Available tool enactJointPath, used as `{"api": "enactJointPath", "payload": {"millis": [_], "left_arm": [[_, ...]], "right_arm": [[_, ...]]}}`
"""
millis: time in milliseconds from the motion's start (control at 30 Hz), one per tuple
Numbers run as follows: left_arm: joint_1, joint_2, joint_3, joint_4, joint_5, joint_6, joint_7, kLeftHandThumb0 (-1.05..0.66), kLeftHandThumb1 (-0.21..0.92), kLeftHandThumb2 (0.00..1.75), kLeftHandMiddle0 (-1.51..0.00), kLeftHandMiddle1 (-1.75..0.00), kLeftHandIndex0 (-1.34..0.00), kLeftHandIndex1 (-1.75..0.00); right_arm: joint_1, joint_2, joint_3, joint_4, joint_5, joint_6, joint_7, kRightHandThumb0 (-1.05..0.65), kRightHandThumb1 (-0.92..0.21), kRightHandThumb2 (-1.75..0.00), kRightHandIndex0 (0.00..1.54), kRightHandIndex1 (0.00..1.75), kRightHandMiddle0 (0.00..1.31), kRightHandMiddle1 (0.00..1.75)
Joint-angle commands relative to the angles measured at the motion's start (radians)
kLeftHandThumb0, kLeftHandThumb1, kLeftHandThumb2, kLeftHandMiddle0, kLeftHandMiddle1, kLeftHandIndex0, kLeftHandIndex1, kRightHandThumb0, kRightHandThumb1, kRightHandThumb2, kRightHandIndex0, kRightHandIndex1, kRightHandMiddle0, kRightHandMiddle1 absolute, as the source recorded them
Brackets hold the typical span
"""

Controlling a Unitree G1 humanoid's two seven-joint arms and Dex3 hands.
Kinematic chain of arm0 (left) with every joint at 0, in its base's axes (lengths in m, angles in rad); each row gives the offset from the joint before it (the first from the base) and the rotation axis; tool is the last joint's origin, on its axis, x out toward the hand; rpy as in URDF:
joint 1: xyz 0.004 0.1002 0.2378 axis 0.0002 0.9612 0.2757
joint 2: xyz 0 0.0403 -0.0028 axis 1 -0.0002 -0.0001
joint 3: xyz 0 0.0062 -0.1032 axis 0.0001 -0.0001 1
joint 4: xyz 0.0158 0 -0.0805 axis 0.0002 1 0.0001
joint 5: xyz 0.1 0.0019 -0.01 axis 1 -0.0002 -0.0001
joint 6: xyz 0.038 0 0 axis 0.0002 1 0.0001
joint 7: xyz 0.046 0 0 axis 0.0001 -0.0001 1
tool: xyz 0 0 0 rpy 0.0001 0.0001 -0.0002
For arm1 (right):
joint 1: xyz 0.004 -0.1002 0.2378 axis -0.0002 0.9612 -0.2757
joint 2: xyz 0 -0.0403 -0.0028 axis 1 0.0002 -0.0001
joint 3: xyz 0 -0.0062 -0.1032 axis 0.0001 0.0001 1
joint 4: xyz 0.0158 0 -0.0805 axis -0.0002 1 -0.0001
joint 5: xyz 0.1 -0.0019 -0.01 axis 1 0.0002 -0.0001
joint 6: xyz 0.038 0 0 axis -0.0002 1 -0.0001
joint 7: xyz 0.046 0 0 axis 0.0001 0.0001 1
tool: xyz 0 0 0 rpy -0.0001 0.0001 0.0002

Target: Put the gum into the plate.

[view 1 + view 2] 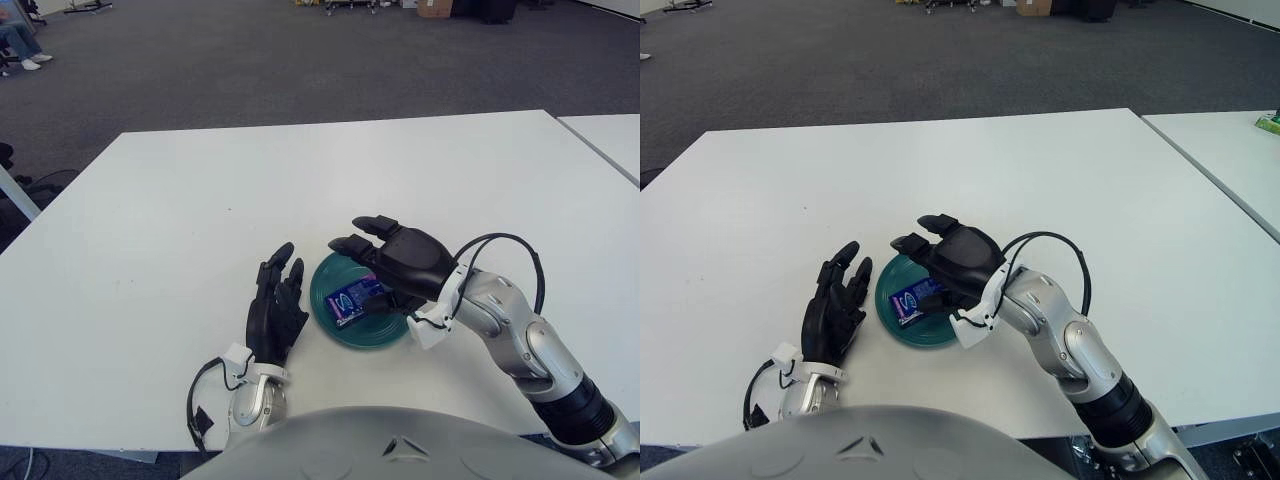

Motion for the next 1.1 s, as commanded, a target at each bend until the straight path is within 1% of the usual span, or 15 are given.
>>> {"api": "enactJointPath", "payload": {"millis": [0, 167, 267, 400, 467, 500, 567, 600, 633, 700, 733, 833, 900, 1000, 1067], "left_arm": [[-0.012, -0.038, 0.001, 0.008, -0.001, 0.015, 0.013, -0.96, 0.92, 0.93, -0.32, 0.0, 0.0, -0.72], [-0.003, -0.035, -0.002, -0.006, 0.002, 0.027, 0.021, -0.97, 0.92, 0.92, -0.31, 0.0, 0.0, -0.72], [0.003, -0.035, 0.0, -0.006, 0.002, 0.036, 0.027, -0.97, 0.92, 0.92, -0.3, 0.0, 0.0, -0.73], [0.007, -0.035, 0.0, -0.012, 0.002, 0.039, 0.031, -0.98, 0.92, 0.91, -0.29, 0.0, 0.0, -0.78], [0.003, -0.037, 0.005, -0.001, -0.002, 0.025, 0.029, -0.99, 0.92, 0.91, -0.3, -0.01, 0.0, -0.82], [0.0, -0.037, 0.009, 0.005, -0.004, 0.018, 0.027, -0.99, 0.92, 0.9, -0.3, -0.01, 0.0, -0.85], [-0.002, -0.036, 0.012, 0.009, -0.004, 0.01, 0.025, -1.01, 0.92, 0.9, -0.31, -0.01, -0.01, -0.88], [-0.001, -0.035, 0.012, 0.01, -0.004, 0.008, 0.025, -1.01, 0.92, 0.89, -0.32, -0.01, -0.02, -0.9], [-0.003, -0.035, 0.013, 0.012, 0.003, 0.005, 0.029, -1.01, 0.92, 0.89, -0.32, -0.01, -0.03, -0.91], [-0.005, -0.033, 0.015, 0.015, 0.011, 0.002, 0.032, -1.03, 0.92, 0.89, -0.32, -0.01, -0.07, -0.94], [-0.004, -0.034, 0.015, 0.013, 0.022, 0.001, 0.04, -1.03, 0.92, 0.89, -0.32, -0.01, -0.08, -0.95], [0.001, -0.031, 0.012, 0.003, 0.066, 0.001, 0.066, -1.04, 0.92, 0.89, -0.33, -0.02, -0.16, -1.0], [0.006, -0.027, 0.009, -0.004, 0.083, 0.008, 0.075, -1.05, 0.92, 0.88, -0.34, -0.02, -0.21, -1.03], [0.013, -0.023, 0.005, -0.016, 0.095, 0.02, 0.082, -1.05, 0.92, 0.89, -0.33, -0.02, -0.23, -1.04], [0.016, -0.021, 0.003, -0.022, 0.095, 0.028, 0.082, -1.05, 0.92, 0.9, -0.33, -0.01, -0.21, -1.03]], "right_arm": [[0.012, 0.009, -0.019, 0.009, 0.027, 0.0, -0.034, -1.05, -0.92, -0.87, 0.0, 0.0, 0.0, 0.18], [0.033, 0.015, -0.032, 0.005, 0.077, 0.029, -0.013, -1.05, -0.92, -0.85, 0.0, 0.0, 0.0, 0.16], [0.072, 0.063, -0.052, -0.006, 0.156, 0.114, 0.01, -1.05, -0.92, -0.84, 0.0, 0.0, 0.0, 0.15], [0.105, 0.098, -0.07, -0.012, 0.214, 0.173, 0.0, -1.05, -0.92, -0.85, 0.0, 0.0, 0.0, 0.15], [0.134, 0.161, -0.093, -0.001, 0.263, 0.229, -0.044, -1.05, -0.92, -0.85, 0.02, 0.0, 0.0, 0.19], [0.154, 0.203, -0.113, 0.009, 0.303, 0.26, -0.074, -1.05, -0.92, -0.85, 0.03, 0.0, 0.0, 0.22], [0.177, 0.253, -0.137, 0.02, 0.358, 0.299, -0.111, -1.05, -0.92, -0.85, 0.06, 0.01, 0.0, 0.28], [0.184, 0.267, -0.144, 0.023, 0.377, 0.311, -0.123, -1.05, -0.92, -0.86, 0.08, 0.02, 0.0, 0.31], [0.195, 0.287, -0.168, 0.051, 0.43, 0.304, -0.14, -1.05, -0.92, -0.86, 0.08, 0.02, 0.0, 0.33], [0.206, 0.306, -0.193, 0.084, 0.494, 0.295, -0.163, -1.05, -0.92, -0.86, 0.11, 0.02, 0.0, 0.37], [0.216, 0.33, -0.202, 0.108, 0.533, 0.28, -0.186, -1.05, -0.92, -0.86, 0.11, 0.03, 0.0, 0.38], [0.252, 0.398, -0.222, 0.134, 0.628, 0.251, -0.247, -1.04, -0.92, -0.87, 0.14, 0.03, 0.0, 0.39], [0.28, 0.425, -0.237, 0.146, 0.673, 0.241, -0.281, -1.03, -0.92, -0.87, 0.14, 0.02, 0.0, 0.36], [0.315, 0.459, -0.258, 0.166, 0.726, 0.225, -0.325, -0.99, -0.92, -0.89, 0.14, 0.02, 0.0, 0.3], [0.322, 0.478, -0.266, 0.17, 0.749, 0.229, -0.351, -0.97, -0.92, -0.9, 0.14, 0.01, 0.0, 0.28]]}}
